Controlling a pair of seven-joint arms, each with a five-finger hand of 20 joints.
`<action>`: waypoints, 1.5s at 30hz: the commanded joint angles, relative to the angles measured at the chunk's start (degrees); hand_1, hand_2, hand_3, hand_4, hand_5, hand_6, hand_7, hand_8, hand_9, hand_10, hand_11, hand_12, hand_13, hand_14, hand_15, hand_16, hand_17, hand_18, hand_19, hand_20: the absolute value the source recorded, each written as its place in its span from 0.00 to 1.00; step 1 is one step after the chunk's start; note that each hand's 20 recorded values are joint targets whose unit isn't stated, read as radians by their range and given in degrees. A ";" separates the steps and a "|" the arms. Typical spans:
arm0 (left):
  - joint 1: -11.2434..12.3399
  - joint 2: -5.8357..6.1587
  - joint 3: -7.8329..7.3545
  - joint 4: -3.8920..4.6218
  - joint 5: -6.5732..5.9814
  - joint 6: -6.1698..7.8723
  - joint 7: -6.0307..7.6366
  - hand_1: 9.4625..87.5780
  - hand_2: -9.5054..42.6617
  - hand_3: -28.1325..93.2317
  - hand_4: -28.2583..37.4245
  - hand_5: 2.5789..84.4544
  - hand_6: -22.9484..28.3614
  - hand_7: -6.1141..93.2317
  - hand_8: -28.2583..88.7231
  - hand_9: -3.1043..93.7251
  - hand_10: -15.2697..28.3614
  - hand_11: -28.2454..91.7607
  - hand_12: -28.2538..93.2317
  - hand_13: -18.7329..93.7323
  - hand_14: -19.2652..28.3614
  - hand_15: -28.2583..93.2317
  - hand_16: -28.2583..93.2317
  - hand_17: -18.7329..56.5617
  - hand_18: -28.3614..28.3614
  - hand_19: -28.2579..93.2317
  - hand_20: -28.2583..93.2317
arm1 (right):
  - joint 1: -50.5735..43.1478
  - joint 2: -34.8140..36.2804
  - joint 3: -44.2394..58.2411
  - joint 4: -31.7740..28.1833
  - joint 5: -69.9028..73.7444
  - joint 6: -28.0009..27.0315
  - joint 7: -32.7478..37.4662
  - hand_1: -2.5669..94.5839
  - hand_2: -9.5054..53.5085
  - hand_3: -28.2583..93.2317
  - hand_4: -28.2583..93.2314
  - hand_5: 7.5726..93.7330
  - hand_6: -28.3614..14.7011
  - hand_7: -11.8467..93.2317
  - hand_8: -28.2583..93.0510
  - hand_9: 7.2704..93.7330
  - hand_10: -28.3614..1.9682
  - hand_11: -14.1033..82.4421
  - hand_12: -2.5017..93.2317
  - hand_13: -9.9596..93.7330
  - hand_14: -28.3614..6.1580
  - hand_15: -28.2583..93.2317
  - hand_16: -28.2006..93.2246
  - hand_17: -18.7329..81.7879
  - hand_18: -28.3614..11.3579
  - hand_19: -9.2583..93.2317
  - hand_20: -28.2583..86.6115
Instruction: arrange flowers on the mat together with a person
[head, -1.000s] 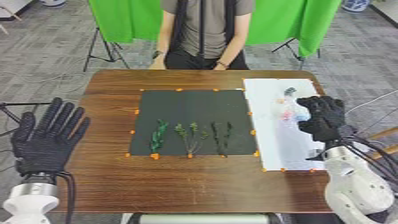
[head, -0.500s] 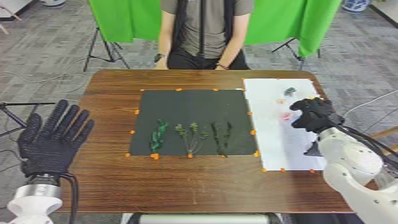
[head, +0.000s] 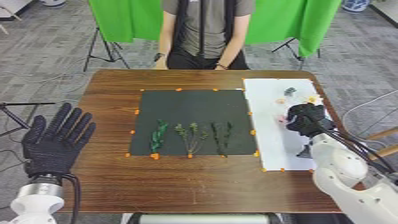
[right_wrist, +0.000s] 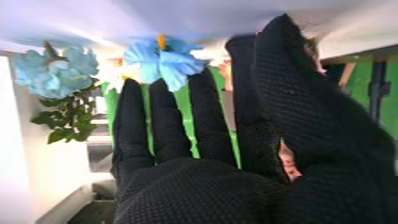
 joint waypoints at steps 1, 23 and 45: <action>0.51 -0.09 0.24 0.24 -0.30 0.13 -0.57 0.18 0.51 0.83 0.00 0.53 0.60 0.18 0.16 0.43 0.66 0.37 0.30 0.40 0.72 0.46 0.19 0.16 0.73 0.48 0.33 | 0.90 -0.01 -2.90 0.84 -1.54 6.15 0.94 0.59 0.14 0.73 0.00 0.58 0.80 0.62 0.17 0.44 0.62 0.26 0.19 0.36 0.49 0.39 0.38 0.27 0.35 0.52 0.30; 0.26 -0.44 0.83 0.77 -0.97 -0.62 -0.56 0.18 0.51 0.83 0.00 0.52 0.59 0.18 0.16 0.43 0.66 0.37 0.30 0.40 0.72 0.46 0.19 0.16 0.73 0.49 0.33 | 0.18 -0.07 -1.09 -5.50 1.75 9.08 -0.51 0.52 0.11 0.84 0.00 0.47 0.77 0.66 0.21 0.43 0.60 0.27 0.18 0.38 0.48 0.42 0.37 0.26 0.33 0.55 0.29; 0.61 -0.26 -0.43 0.37 -2.09 1.16 0.27 0.18 0.52 0.83 0.00 0.53 0.60 0.18 0.16 0.43 0.66 0.37 0.30 0.41 0.73 0.47 0.19 0.16 0.73 0.49 0.33 | 6.64 -1.58 -10.35 1.12 -1.44 6.18 3.50 0.53 0.00 0.83 0.00 0.55 0.73 0.46 0.14 0.60 0.68 0.42 0.30 0.49 0.56 0.65 0.42 0.31 0.32 0.63 0.36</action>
